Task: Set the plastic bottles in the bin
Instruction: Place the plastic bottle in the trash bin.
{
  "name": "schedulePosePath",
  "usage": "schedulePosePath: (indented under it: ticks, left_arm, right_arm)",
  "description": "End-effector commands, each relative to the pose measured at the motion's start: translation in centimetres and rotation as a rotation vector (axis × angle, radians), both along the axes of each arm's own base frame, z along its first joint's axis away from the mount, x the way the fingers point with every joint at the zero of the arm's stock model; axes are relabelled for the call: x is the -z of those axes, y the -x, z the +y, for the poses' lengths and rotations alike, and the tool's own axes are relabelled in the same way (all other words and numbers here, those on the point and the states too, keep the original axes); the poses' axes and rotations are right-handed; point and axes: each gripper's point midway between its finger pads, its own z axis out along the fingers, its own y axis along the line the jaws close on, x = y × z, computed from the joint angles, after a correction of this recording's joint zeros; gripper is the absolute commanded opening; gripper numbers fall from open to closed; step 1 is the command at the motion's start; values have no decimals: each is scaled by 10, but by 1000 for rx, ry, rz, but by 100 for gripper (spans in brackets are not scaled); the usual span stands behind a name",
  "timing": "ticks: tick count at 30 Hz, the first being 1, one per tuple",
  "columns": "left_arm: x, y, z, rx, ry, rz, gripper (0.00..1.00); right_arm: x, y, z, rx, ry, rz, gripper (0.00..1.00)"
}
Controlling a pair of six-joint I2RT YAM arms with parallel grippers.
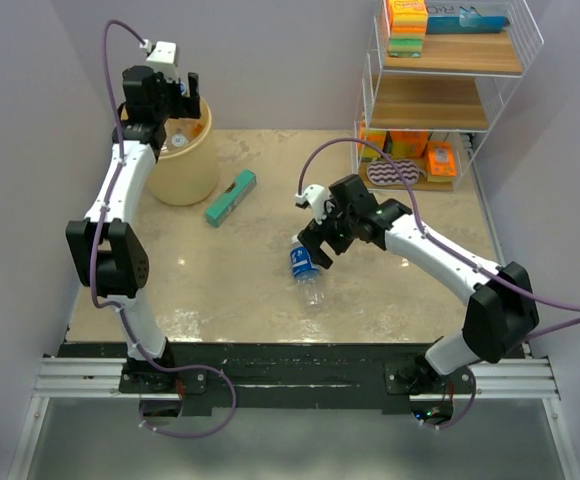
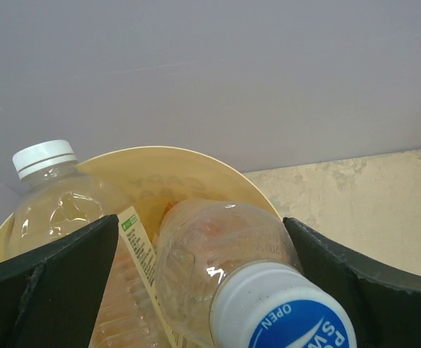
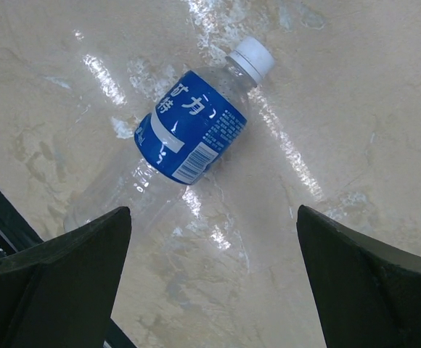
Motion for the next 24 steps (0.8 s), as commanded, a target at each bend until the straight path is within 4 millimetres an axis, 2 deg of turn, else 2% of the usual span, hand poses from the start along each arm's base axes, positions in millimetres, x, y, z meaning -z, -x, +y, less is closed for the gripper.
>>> schedulePosePath:
  ticks: [1, 11, 16, 24]
  left_arm:
    - [-42, 2, 7, -24, 0, -84, 99]
    - [-75, 19, 4, -1, 1, -110, 99]
    - [-85, 31, 2, 13, -4, -113, 99]
    - [-114, 54, -1, 33, -3, -157, 99]
  right_arm:
    - [-2, -3, 13, -3, -35, -20, 99]
    - [29, 10, 26, -47, 20, 48, 99]
    - [42, 18, 31, -68, 47, 73, 99]
    - [62, 21, 29, -69, 96, 102, 99]
